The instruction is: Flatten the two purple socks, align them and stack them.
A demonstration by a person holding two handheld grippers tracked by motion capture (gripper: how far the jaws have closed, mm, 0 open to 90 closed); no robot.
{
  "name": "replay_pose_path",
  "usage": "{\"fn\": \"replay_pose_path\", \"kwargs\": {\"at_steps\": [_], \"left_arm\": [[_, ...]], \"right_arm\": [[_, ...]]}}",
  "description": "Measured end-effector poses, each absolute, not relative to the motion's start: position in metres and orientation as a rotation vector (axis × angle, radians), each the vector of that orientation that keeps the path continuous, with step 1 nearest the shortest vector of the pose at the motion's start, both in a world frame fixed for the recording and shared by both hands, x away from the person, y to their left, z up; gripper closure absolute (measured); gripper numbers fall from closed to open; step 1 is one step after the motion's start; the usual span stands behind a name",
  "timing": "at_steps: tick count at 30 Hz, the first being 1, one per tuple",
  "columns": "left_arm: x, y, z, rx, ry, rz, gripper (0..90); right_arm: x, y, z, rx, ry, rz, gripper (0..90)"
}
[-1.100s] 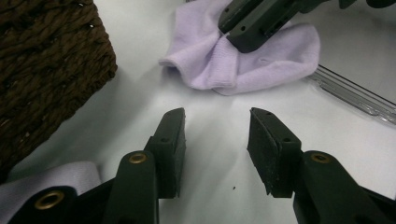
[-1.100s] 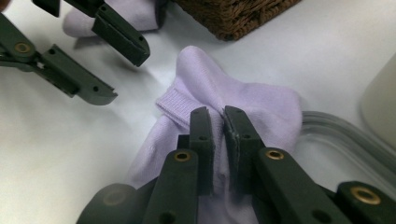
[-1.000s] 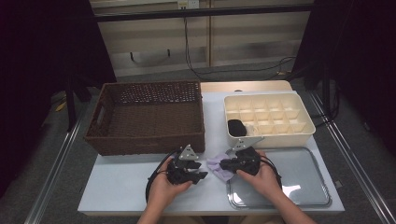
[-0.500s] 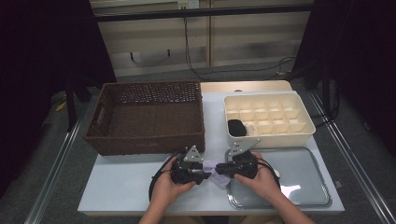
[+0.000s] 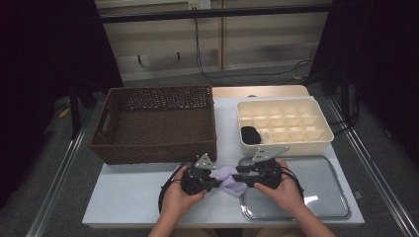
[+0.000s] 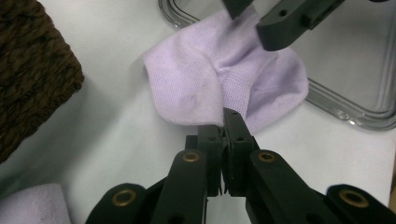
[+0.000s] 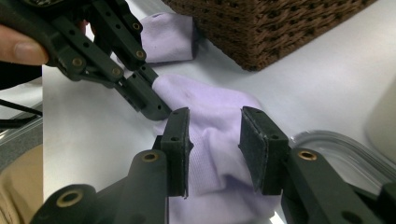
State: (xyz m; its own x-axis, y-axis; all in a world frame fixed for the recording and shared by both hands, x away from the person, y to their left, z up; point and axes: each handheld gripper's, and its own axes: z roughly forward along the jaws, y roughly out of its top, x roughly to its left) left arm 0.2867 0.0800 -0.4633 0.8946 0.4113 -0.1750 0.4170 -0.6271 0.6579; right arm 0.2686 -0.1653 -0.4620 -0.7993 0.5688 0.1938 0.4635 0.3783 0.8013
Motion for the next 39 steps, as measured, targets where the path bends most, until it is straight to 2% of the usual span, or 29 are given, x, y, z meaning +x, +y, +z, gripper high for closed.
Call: {"fn": "replay_pose_path", "kwargs": {"at_steps": [7, 18, 21, 23, 24, 39], "left_arm": [[0.290, 0.077, -0.462, 2.289, 0.648, -0.033, 87.9], [0.294, 0.080, -0.459, 2.272, 0.653, 0.013, 87.9], [0.296, 0.085, -0.457, 2.258, 0.677, 0.018, 87.9], [0.296, 0.088, -0.457, 2.245, 0.694, 0.031, 87.9], [0.296, 0.089, -0.456, 2.241, 0.702, 0.035, 87.9], [0.296, 0.094, -0.451, 2.206, 0.718, 0.020, 87.3]], "right_arm": [[0.258, -0.173, -0.464, 0.945, 2.533, 1.377, 66.4], [0.253, -0.171, -0.478, 0.920, 2.599, 1.264, 69.4], [0.254, -0.174, -0.479, 0.946, 2.603, 1.266, 76.7], [0.255, -0.176, -0.478, 0.955, 2.623, 1.283, 86.2], [0.256, -0.177, -0.479, 0.953, 2.631, 1.292, 87.1], [0.262, -0.190, -0.478, 0.965, 2.622, 1.256, 87.6]]}}
